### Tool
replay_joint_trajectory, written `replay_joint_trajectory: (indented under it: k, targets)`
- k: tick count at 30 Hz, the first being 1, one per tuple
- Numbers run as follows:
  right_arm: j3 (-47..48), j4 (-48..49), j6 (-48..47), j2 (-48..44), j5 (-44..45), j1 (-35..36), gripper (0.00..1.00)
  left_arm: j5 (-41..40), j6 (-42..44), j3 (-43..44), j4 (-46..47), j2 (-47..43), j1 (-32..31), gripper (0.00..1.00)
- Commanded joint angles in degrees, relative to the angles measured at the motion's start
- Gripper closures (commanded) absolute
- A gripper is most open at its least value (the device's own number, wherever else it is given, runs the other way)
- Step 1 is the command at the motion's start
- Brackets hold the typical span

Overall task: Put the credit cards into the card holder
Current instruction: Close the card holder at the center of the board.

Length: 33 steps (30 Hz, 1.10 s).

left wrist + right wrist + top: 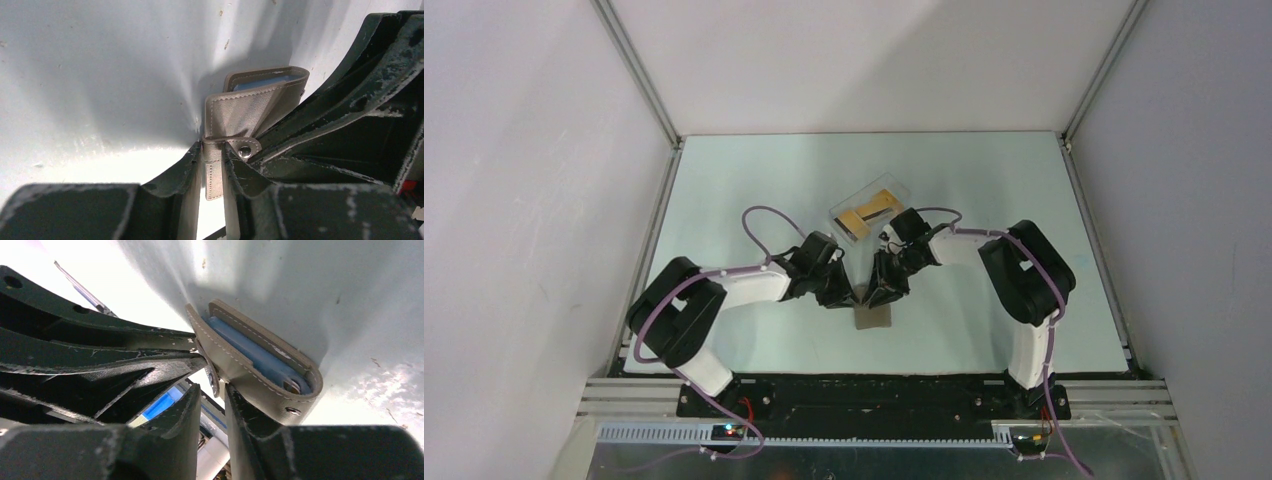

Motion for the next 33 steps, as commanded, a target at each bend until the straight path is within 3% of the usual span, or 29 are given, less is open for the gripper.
replay_joint_trajectory:
  k: [1, 10, 22, 33]
  targets:
    - [0.5, -1.1, -2.4, 3.8, 8.7, 2.3, 0.74, -3.6, -1.6, 1.9, -0.1, -2.5, -1.0, 0.74]
    - [1.5, -2.7, -3.2, 5.5, 10.6, 3.4, 0.8, -4.0, 0.7, 2.8, -2.7, -3.0, -1.1, 0.74]
    - [0.5, 0.0, -1.6, 5.1, 7.6, 2.7, 0.69, -6.3, 5.4, 3.6, -7.7, -7.5, -1.1, 0.64]
    - [0.1, 1.5, -0.6, 6.0, 7.1, 2.6, 0.79, -5.3, 6.8, 4.1, -8.6, -6.0, -1.9, 0.72]
